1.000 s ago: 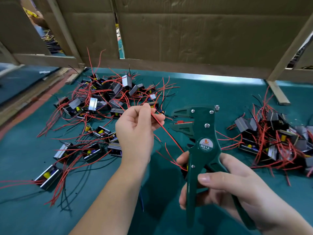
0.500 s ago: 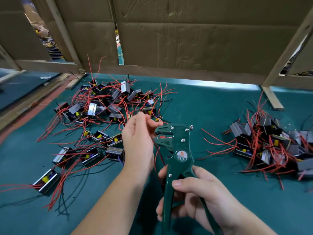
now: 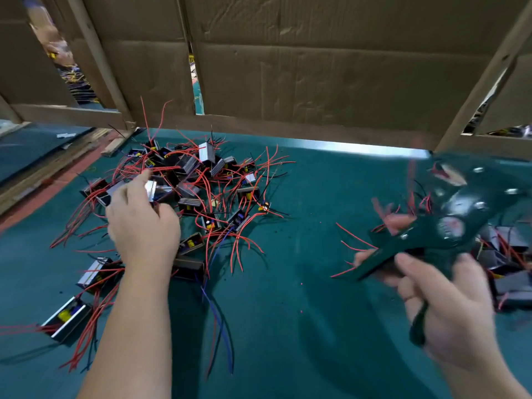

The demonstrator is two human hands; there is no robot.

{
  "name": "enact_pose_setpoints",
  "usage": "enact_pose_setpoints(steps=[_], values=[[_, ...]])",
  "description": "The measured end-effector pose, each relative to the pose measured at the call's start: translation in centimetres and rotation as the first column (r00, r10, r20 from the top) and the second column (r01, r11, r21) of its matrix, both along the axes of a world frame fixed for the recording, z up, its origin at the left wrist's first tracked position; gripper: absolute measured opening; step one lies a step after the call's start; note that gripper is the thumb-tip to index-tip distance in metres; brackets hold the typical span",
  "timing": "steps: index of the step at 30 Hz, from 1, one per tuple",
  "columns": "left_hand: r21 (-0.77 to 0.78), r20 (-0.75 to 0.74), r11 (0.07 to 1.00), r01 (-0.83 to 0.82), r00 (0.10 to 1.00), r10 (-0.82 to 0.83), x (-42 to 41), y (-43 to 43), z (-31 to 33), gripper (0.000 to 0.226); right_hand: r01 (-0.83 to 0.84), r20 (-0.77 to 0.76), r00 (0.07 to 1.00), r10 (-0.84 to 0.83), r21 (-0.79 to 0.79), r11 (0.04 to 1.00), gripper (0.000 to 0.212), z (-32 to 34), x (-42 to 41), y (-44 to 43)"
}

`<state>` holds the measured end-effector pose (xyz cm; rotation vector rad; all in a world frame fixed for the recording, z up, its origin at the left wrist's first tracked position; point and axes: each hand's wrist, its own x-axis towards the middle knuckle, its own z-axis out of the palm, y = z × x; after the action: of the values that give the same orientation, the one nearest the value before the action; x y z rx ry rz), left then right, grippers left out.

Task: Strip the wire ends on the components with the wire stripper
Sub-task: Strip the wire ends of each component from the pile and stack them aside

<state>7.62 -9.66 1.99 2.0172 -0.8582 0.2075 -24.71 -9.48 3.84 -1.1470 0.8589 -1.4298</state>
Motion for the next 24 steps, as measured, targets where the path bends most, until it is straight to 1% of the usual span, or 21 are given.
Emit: enact_pose_setpoints(steps=[1,2,4,6,8,10,11,12,14,16,21,24], values=[[0.097,-0.025,0.994,-0.044,0.999,0.047,0.5,0.0,-0.2,0.058,0.095,-0.062,0.993,-0.096,-0.026,0.995,0.032,-0.1,-0.8,-0.6],[0.202,-0.060,0.977,-0.065,0.995,0.079,0.9,0.0,-0.3,0.063,0.149,-0.093,0.984,-0.152,-0.034,0.988,0.033,-0.1,-1.3,-1.0],[0.388,-0.135,0.920,-0.051,0.985,0.111,1.5,-0.2,-0.7,0.067,0.179,-0.078,0.980,-0.181,-0.033,0.983,0.030,-0.3,-1.8,-1.5],[0.491,-0.144,0.871,-0.036,0.982,0.122,1.7,-0.4,-1.0,0.067,0.162,-0.025,0.986,-0.163,-0.051,0.985,0.026,-0.4,-1.8,-1.5],[0.484,-0.110,0.872,-0.067,0.984,0.137,1.9,-0.5,-1.1,0.061,0.154,-0.028,0.987,-0.157,-0.075,0.985,0.026,-0.4,-1.7,-1.3],[0.407,-0.087,0.905,-0.124,0.981,0.173,2.3,-0.6,-1.3,0.045,0.136,-0.058,0.988,-0.141,-0.088,0.987,0.031,-0.6,-1.6,-1.0],[0.389,-0.082,0.909,-0.152,0.977,0.198,2.5,-0.6,-1.4,0.035,0.118,-0.069,0.990,-0.124,-0.093,0.989,0.034,-0.6,-1.5,-0.9],[0.402,-0.070,0.899,-0.174,0.973,0.219,2.5,-0.6,-1.4,0.031,0.099,-0.084,0.991,-0.107,-0.102,0.990,0.035,-0.6,-1.3,-0.7],[0.456,-0.029,0.869,-0.193,0.973,0.231,2.3,-0.7,-1.3,0.041,0.071,-0.117,0.990,-0.084,-0.114,0.991,0.035,-0.6,-1.0,-0.4],[0.460,-0.010,0.868,-0.186,0.977,0.215,2.0,-0.8,-1.4,0.045,0.057,-0.119,0.990,-0.070,-0.110,0.992,0.035,-0.7,-0.9,-0.4],[0.468,0.016,0.860,-0.202,0.975,0.220,2.0,-0.8,-1.6,0.030,0.044,-0.044,0.998,-0.048,-0.090,0.995,0.028,-0.9,-1.0,-0.6],[0.456,0.035,0.867,-0.199,0.978,0.205,1.8,-0.9,-1.4,0.030,0.026,-0.006,1.000,-0.027,-0.093,0.995,0.030,-0.9,-1.2,-0.7]])
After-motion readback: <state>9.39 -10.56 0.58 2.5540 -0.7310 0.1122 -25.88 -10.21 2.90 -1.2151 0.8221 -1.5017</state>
